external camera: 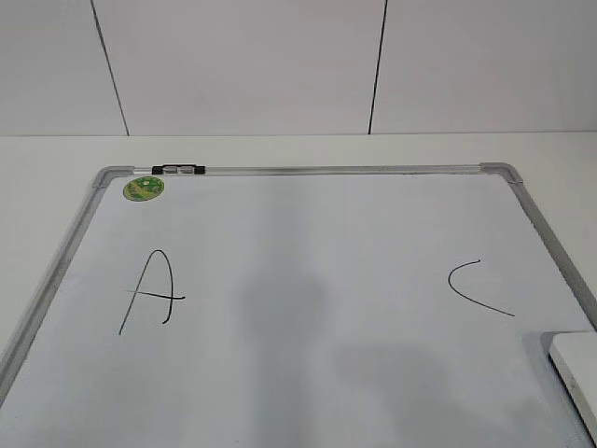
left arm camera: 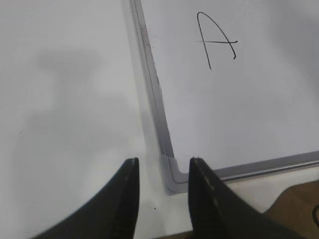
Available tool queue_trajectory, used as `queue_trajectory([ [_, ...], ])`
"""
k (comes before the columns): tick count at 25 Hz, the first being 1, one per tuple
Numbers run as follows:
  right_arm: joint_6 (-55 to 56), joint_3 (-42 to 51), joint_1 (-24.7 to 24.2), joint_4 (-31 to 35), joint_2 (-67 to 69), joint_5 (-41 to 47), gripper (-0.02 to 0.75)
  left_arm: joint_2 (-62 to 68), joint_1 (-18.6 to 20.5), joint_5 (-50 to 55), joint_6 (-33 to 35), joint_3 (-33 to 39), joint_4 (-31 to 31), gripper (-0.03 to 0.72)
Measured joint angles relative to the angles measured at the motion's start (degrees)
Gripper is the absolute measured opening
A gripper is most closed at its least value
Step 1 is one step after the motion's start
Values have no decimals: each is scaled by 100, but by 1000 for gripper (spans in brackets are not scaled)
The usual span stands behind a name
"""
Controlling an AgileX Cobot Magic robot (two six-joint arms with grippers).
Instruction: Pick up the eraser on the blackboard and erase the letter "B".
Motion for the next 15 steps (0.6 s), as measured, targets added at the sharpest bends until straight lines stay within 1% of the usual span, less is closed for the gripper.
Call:
queue_trajectory([
  [5,0,125,0,-90,0,-338,585,-765,0,-494,0,402,0,253],
  [9,0,295,0,-150,0,-621,585,-985,0,-565,0,404,0,253],
  [15,0,308,0,-174,0,-665,585,-1063,0,-574,0,414,0,253],
])
